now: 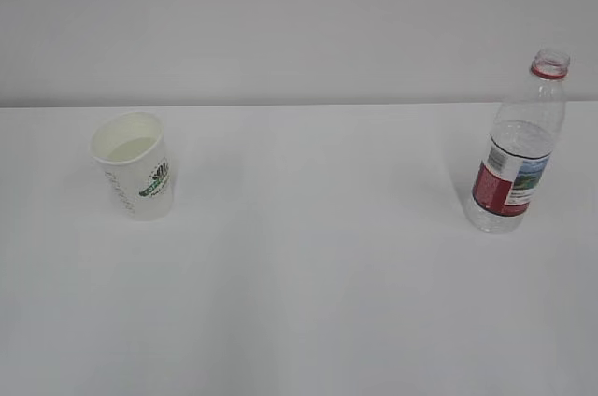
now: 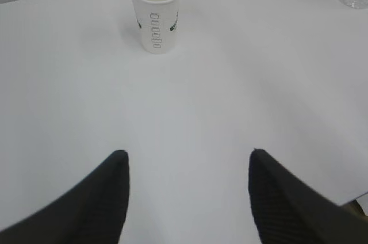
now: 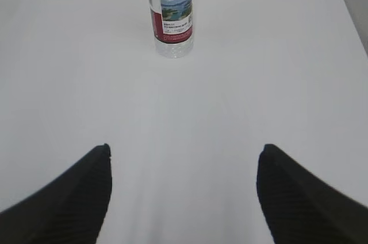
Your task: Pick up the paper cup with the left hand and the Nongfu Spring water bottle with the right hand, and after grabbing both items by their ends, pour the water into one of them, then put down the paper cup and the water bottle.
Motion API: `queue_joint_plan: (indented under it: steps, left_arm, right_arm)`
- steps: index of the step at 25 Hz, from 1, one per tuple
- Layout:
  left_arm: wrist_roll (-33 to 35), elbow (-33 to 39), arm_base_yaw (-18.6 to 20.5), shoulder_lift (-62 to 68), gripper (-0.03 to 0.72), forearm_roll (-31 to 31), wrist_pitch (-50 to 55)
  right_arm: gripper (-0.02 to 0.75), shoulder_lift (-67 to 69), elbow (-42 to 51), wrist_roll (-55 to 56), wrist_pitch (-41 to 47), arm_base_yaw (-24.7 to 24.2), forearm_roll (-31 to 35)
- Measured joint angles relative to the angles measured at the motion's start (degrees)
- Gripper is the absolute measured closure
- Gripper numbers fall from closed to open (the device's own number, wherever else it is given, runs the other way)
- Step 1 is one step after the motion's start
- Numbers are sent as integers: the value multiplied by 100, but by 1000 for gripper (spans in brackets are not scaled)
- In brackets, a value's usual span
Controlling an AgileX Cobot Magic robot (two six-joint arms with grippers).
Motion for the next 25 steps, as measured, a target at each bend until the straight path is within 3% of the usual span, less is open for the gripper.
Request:
queue_joint_plan:
  steps: [25]
  left_arm:
    - [0, 104, 0, 0, 232, 0, -134]
  right_arm:
    - [148, 0, 148, 0, -260, 0, 8]
